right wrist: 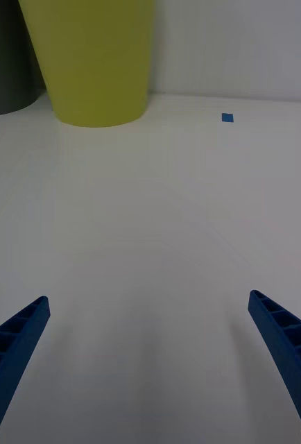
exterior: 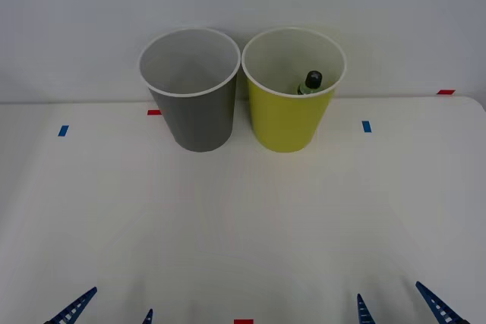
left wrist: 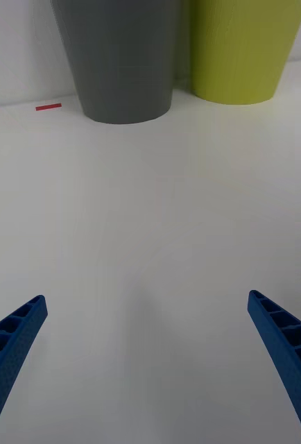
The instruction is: Put cans in the gray bin and PET bottles in the light green bin.
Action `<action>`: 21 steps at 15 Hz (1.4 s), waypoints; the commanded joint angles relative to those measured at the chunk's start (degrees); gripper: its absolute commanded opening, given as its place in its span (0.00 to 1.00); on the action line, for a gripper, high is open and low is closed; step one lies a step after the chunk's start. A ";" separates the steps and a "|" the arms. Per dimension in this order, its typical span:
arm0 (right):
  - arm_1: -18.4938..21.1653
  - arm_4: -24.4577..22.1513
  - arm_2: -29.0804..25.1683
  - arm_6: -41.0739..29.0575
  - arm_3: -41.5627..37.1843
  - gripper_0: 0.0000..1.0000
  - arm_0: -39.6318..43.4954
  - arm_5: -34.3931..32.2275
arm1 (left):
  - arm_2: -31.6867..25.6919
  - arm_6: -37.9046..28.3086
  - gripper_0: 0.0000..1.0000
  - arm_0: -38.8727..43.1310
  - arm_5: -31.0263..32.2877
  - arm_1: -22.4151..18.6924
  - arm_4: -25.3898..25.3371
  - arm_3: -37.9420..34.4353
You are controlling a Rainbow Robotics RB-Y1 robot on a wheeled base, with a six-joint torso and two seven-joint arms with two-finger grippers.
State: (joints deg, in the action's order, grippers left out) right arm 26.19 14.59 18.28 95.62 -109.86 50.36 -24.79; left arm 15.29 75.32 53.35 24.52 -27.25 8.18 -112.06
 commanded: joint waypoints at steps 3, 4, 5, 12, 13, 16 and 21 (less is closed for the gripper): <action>0.00 0.00 0.00 0.00 0.00 1.00 0.00 0.00 | 0.00 0.00 1.00 0.00 0.00 0.00 -0.01 0.00; 0.00 0.00 0.00 0.00 0.00 1.00 0.00 0.00 | 0.00 0.00 1.00 0.00 0.00 0.00 -0.01 0.00; 0.00 0.00 0.00 0.00 0.00 1.00 0.00 0.00 | 0.00 0.00 1.00 0.00 0.00 0.00 -0.01 0.00; 0.00 0.00 0.00 0.00 0.00 1.00 0.00 0.00 | 0.00 0.00 1.00 0.00 0.00 0.00 -0.01 0.00; 0.00 0.00 0.00 0.00 0.00 1.00 0.00 0.00 | 0.00 0.00 1.00 0.00 0.00 0.00 -0.01 0.00; 0.00 0.00 0.00 0.00 0.00 1.00 0.00 0.00 | 0.00 0.00 1.00 0.00 0.00 0.00 -0.01 0.00; 0.00 0.00 0.00 0.00 0.00 1.00 0.00 0.00 | 0.00 0.00 1.00 0.00 0.00 0.00 -0.01 0.00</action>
State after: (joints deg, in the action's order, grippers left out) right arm 26.19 14.59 18.28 95.62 -109.86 50.36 -24.79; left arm 15.29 75.32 53.35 24.52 -27.25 8.17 -112.06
